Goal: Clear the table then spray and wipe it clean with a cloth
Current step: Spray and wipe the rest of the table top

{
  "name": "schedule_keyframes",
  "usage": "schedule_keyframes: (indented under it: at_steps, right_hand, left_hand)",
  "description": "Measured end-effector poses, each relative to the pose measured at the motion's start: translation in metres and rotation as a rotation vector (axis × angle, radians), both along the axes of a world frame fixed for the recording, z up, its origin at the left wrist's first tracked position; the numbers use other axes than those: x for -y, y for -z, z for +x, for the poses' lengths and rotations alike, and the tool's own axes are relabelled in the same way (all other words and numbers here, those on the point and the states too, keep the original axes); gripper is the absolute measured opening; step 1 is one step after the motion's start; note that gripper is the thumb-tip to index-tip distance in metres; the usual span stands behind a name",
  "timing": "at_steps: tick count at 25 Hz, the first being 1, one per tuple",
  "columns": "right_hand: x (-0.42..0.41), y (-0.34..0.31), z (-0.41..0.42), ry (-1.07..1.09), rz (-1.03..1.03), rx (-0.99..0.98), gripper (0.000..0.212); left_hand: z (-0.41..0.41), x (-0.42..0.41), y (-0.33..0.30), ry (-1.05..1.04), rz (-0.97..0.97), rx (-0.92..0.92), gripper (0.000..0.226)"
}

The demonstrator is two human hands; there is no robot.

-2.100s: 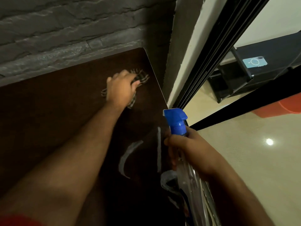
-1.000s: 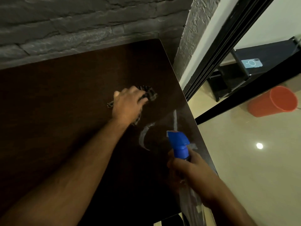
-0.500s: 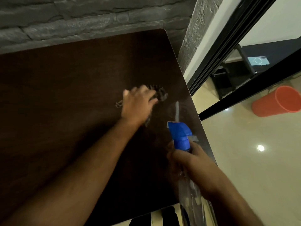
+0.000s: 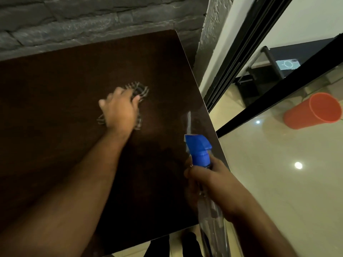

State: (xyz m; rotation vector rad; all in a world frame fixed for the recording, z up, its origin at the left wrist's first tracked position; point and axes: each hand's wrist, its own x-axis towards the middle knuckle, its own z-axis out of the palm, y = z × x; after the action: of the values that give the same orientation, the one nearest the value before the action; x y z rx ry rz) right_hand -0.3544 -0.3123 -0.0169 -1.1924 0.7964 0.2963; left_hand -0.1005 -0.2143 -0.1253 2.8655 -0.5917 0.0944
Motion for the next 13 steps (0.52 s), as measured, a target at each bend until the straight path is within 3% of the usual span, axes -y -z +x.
schedule_keyframes:
  at_steps: [2, 6, 9, 11, 13]
  right_hand:
    - [0.001, -0.001, -0.002, -0.013, 0.008, 0.007, 0.032]
    - [0.010, -0.002, -0.012, 0.010, 0.051, 0.006, 0.024]
    - [0.024, 0.007, -0.015, 0.018, 0.037, -0.021, 0.026]
    - [0.036, 0.010, -0.013, 0.017, -0.016, -0.031, 0.023]
    - [0.047, 0.009, -0.009, 0.027, -0.058, -0.028, 0.021]
  left_hand:
    - [-0.049, 0.013, -0.001, 0.122, 0.016, -0.046, 0.031]
    - [-0.174, -0.092, -0.015, 0.286, 0.045, -0.157, 0.042]
    - [-0.117, -0.112, -0.008, 0.132, 0.103, -0.072, 0.045]
    - [-0.059, -0.058, -0.002, 0.016, 0.100, 0.047, 0.037]
    - [-0.017, 0.014, 0.001, 0.051, 0.033, 0.051, 0.033]
